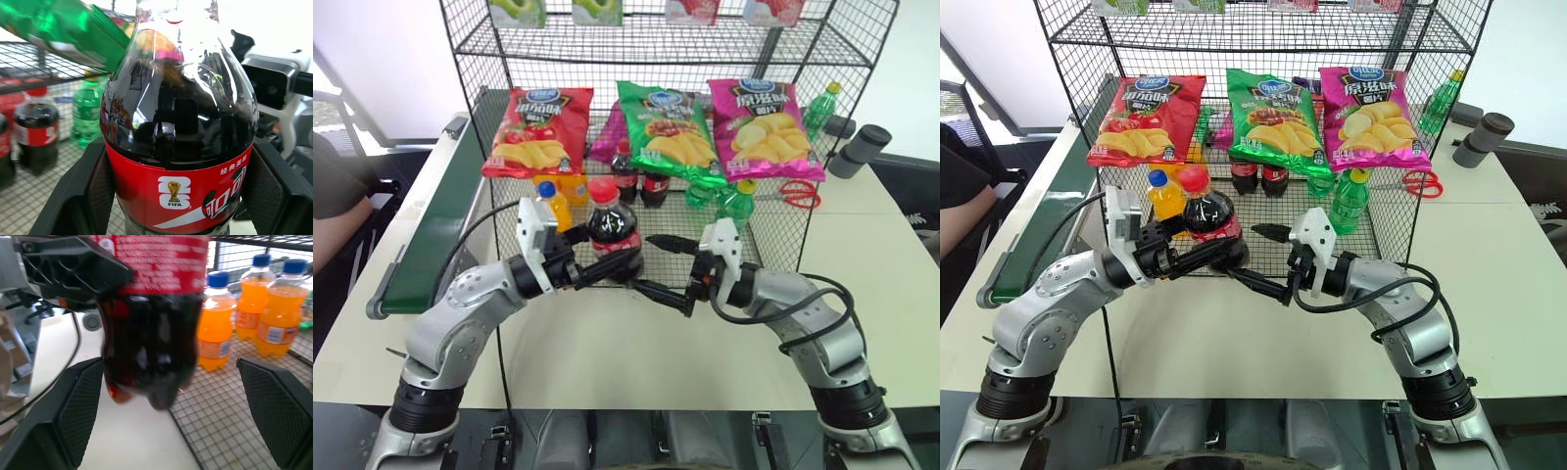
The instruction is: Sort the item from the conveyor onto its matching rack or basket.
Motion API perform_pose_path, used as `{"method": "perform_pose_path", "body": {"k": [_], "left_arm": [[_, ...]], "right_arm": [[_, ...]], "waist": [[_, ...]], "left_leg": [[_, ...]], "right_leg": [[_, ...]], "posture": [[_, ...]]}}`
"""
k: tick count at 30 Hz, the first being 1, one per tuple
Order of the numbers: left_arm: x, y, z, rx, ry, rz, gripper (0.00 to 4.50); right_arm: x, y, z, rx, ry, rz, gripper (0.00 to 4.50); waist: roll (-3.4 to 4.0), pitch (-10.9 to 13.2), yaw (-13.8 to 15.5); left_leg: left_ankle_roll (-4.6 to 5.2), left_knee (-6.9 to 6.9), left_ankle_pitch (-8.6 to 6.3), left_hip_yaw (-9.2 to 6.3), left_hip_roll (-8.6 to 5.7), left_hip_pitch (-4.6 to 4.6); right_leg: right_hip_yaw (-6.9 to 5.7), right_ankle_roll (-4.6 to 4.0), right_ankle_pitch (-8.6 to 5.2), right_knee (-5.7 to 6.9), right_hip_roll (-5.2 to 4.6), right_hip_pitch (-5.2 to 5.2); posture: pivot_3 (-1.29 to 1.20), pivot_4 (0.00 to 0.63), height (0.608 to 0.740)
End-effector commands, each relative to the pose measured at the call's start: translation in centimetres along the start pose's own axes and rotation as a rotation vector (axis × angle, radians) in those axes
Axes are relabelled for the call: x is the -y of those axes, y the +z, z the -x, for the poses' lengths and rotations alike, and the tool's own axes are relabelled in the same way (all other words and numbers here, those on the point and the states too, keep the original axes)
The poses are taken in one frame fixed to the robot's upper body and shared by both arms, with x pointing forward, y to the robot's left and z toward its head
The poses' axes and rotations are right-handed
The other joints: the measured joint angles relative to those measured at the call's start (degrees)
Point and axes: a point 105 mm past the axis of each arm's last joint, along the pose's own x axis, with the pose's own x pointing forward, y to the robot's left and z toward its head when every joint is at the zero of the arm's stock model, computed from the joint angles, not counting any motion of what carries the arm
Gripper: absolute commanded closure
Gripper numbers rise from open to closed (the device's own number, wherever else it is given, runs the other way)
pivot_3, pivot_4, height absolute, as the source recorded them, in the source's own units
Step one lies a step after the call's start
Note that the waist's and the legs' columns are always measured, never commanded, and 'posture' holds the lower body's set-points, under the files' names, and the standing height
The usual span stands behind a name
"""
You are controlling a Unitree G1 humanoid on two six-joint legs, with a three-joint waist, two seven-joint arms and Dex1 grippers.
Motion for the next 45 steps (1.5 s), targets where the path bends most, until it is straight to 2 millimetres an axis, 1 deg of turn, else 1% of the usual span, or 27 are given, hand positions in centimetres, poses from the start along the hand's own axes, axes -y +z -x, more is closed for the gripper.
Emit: {"method": "perform_pose_path", "body": {"k": [1,7,13,15,16,17,18,25,26,27,28,31,35,40,45], "left_arm": [[1.5,1.4,-0.6,0.042,-0.086,-0.038,1.52],[2.0,1.2,-0.9,0.036,-0.115,-0.029,1.52],[2.3,1.0,-1.0,0.025,-0.132,-0.029,1.52],[2.3,1.0,-0.9,0.022,-0.135,-0.03,1.52],[2.3,0.9,-1.0,0.021,-0.137,-0.029,1.52],[2.3,0.9,-1.0,0.021,-0.137,-0.03,1.52],[2.3,1.0,-1.0,0.022,-0.137,-0.031,1.52],[2.3,1.0,-1.0,0.023,-0.142,-0.017,1.52],[2.4,1.0,-0.9,0.021,-0.147,-0.007,0.51],[2.5,1.0,-0.9,0.021,-0.152,0.0,0.18],[2.5,1.0,-0.8,0.021,-0.156,0.004,0.02],[2.1,1.3,-0.7,0.033,-0.12,-0.027,0.02],[1.8,2.0,-0.2,0.06,-0.093,-0.026,0.02],[0.7,2.5,1.4,0.053,0.003,-0.052,0.02],[-0.3,1.7,3.4,-0.005,0.104,-0.111,0.02]], "right_arm": [[-0.2,0.8,-0.3,0.035,0.021,0.005,0.0],[-0.7,0.8,-0.8,0.042,0.051,-0.021,0.0],[-0.7,1.0,-1.1,0.057,0.057,-0.062,0.0],[-0.7,0.9,-1.1,0.06,0.056,-0.075,0.57],[-0.8,0.9,-1.0,0.059,0.058,-0.08,0.94],[-0.8,0.8,-1.0,0.057,0.06,-0.083,1.5],[-0.9,0.8,-1.0,0.056,0.061,-0.087,1.76],[-1.0,0.7,-1.0,0.054,0.06,-0.083,1.76],[-1.0,0.7,-1.0,0.053,0.06,-0.083,1.76],[-1.0,0.6,-1.0,0.053,0.06,-0.082,1.76],[-1.0,0.6,-1.0,0.053,0.06,-0.082,1.76],[-0.9,0.5,-1.1,0.051,0.06,-0.08,1.76],[-0.6,0.3,-1.0,0.047,0.036,-0.079,1.76],[1.0,-0.9,-0.3,0.033,-0.058,-0.069,1.76],[2.4,-2.0,0.2,0.019,-0.13,-0.036,1.76]], "waist": [[0.0,0.0,0.0],[0.0,0.0,0.0],[0.0,0.0,0.0],[0.0,0.0,0.0],[0.0,0.0,0.0],[0.0,0.0,0.0],[0.0,0.0,0.0],[0.0,0.0,0.0],[0.0,0.0,0.0],[0.0,0.0,0.0],[0.0,0.0,0.0],[0.0,0.0,0.0],[0.0,0.0,0.0],[0.0,0.0,0.0],[0.01,0.0,-0.1]], "left_leg": [[0.0,0.0,0.0,0.0,0.0,0.0],[0.0,0.0,0.0,0.0,0.0,0.0],[0.0,0.01,0.0,-0.01,0.0,0.01],[0.0,0.01,0.0,-0.01,0.0,0.01],[0.0,0.01,0.0,-0.01,0.0,0.01],[0.0,0.01,0.0,-0.01,0.01,0.01],[0.0,0.01,0.0,-0.02,0.0,0.01],[0.0,0.01,0.0,-0.02,0.0,0.01],[0.0,0.01,0.0,-0.01,0.0,0.01],[0.0,0.01,0.0,-0.02,0.0,0.01],[0.0,0.01,0.0,-0.02,0.0,0.01],[0.0,0.01,0.0,-0.02,0.0,0.01],[0.0,0.01,0.0,-0.02,0.0,0.01],[0.0,0.01,0.0,-0.02,0.0,0.01],[0.0,0.01,0.0,-0.02,0.0,0.02]], "right_leg": [[0.0,0.0,0.0,0.0,0.0,0.0],[0.0,0.0,0.0,0.01,0.0,0.0],[0.0,0.0,0.0,0.02,-0.01,0.0],[0.0,0.0,0.0,0.02,-0.01,0.0],[0.0,0.0,0.0,0.02,-0.02,0.0],[0.0,0.0,0.0,0.02,-0.02,0.0],[0.0,0.0,0.0,0.03,-0.02,0.0],[0.0,0.0,0.0,0.02,0.0,0.0],[0.0,0.0,0.0,0.02,0.0,0.0],[0.0,0.0,0.0,0.02,0.0,0.0],[0.0,0.0,0.0,0.02,0.0,0.0],[0.0,0.0,0.0,0.03,0.0,0.0],[0.0,0.0,0.0,0.03,0.0,0.0],[0.0,0.0,0.0,0.03,-0.02,0.0],[0.0,0.0,0.0,0.03,0.0,0.0]], "posture": [[0.0,0.15,0.734],[0.0,0.15,0.734],[0.0,0.15,0.734],[0.0,0.15,0.734],[0.0,0.15,0.734],[0.0,0.15,0.734],[0.0,0.15,0.734],[0.0,0.15,0.734],[0.0,0.15,0.734],[0.0,0.15,0.734],[0.0,0.15,0.734],[0.0,0.15,0.734],[0.0,0.15,0.734],[0.0,0.15,0.734],[0.0,0.15,0.734]]}}
